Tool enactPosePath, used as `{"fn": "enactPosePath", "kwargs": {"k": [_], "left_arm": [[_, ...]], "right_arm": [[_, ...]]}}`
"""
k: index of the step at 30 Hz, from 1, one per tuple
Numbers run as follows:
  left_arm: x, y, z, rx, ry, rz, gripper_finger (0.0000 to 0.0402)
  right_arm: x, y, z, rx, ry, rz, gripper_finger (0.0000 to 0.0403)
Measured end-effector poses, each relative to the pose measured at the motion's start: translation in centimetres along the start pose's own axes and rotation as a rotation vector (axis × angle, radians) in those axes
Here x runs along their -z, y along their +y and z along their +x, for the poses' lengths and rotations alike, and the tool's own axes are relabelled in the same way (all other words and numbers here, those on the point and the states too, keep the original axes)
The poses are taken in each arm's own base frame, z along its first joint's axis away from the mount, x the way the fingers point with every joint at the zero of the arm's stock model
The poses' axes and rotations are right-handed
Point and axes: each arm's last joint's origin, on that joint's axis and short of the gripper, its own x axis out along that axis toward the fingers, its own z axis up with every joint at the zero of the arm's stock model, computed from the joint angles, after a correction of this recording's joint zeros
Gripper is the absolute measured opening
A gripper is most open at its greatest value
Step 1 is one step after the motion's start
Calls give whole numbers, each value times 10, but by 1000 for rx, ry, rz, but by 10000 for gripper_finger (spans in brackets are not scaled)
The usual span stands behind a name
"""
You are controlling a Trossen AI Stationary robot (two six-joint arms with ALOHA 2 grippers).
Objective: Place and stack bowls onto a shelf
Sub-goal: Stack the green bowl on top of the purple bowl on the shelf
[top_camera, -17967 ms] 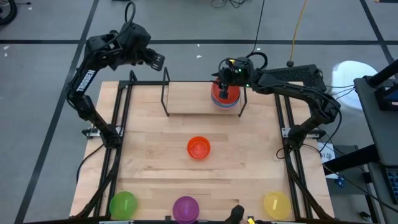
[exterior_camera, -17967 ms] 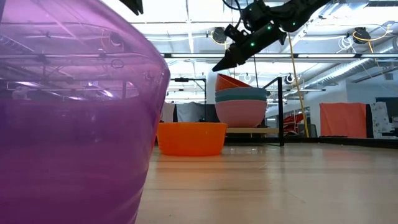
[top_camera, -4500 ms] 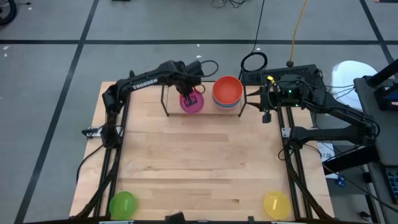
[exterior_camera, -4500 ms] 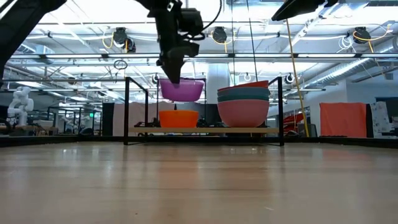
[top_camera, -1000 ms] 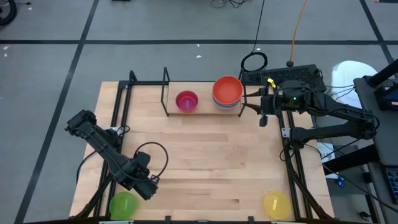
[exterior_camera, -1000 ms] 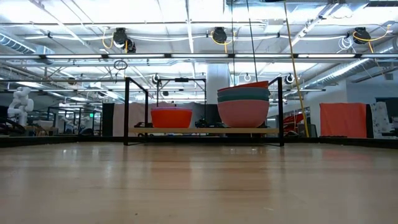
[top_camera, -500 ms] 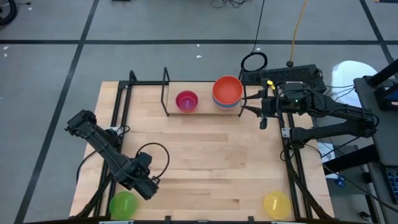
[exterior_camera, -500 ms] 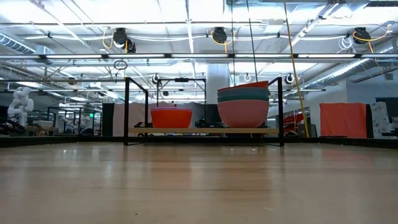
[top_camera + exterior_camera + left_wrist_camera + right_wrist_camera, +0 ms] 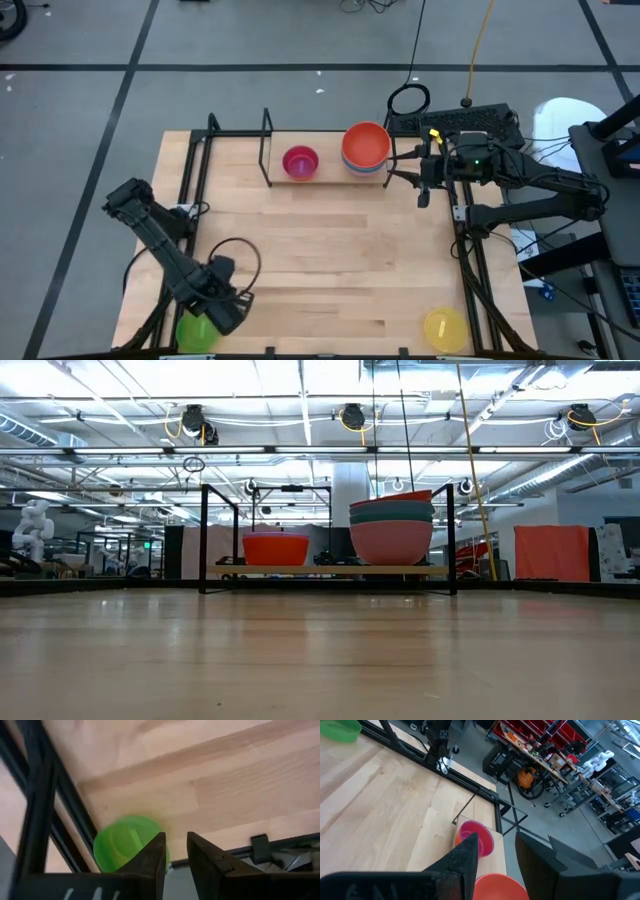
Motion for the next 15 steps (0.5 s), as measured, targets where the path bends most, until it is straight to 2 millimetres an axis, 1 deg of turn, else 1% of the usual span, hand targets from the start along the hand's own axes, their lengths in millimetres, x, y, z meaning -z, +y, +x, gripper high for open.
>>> {"fn": "enactPosePath", "kwargs": {"k": [3,6,10,15], "left_arm": [[16,8,2,9,7,-127,85],[33,14,5,26,27,-211,85],[52,9,17,45,77,-178,86],[67,-6,43,33,66,-153,86]], "right_arm": [[0,0,0,0,0,-1,125],[0,0,0,0,0,-1,125],[-1,-1,0,6,-8,0,125],[-4,-3,0,28,-43,4,125]]}}
